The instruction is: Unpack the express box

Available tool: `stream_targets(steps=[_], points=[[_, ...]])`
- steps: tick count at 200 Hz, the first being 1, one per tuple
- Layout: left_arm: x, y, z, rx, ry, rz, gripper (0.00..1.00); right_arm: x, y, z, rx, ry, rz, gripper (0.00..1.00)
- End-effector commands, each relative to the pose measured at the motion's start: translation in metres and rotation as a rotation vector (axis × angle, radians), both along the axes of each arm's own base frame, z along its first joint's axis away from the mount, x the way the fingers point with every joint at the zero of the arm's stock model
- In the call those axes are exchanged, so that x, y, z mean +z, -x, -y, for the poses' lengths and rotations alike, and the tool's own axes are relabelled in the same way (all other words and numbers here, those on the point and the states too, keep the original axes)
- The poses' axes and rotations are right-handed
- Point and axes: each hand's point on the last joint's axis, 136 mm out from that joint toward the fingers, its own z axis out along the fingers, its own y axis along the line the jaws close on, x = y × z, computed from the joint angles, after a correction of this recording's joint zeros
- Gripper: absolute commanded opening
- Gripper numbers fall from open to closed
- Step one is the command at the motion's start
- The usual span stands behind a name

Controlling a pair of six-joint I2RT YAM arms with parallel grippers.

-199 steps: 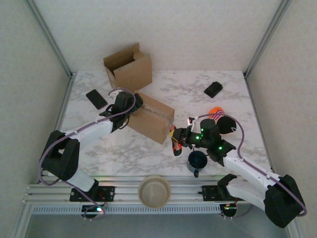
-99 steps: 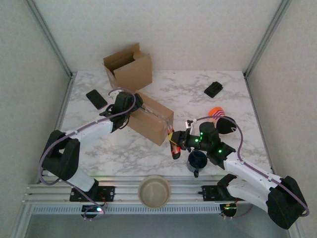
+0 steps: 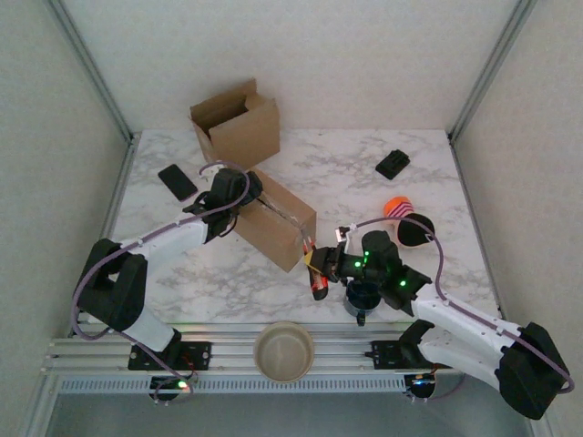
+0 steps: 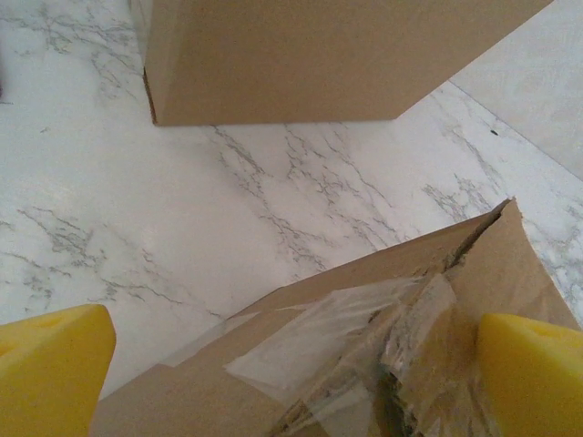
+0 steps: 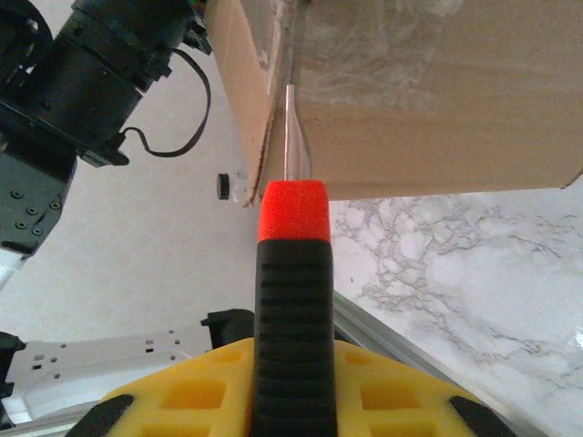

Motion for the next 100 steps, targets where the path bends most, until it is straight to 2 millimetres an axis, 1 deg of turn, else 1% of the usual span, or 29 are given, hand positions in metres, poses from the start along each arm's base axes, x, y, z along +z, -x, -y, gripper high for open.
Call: stream_targets(steps=[1, 41, 100], points=[[-0.046, 0.016, -0.001, 0.008, -0.021, -0.144, 1.00, 0.007, 0.028, -0.012, 0.122, -0.046, 0.008, 0.00], [-0.047, 0.015, 0.000, 0.009, -0.019, -0.145, 1.00, 0.004, 0.033, -0.017, 0.114, -0.044, 0.008, 0.00], [-0.048, 0.014, 0.001, 0.005, -0.013, -0.149, 1.00, 0.006, 0.039, -0.024, 0.124, -0.049, 0.021, 0.00]])
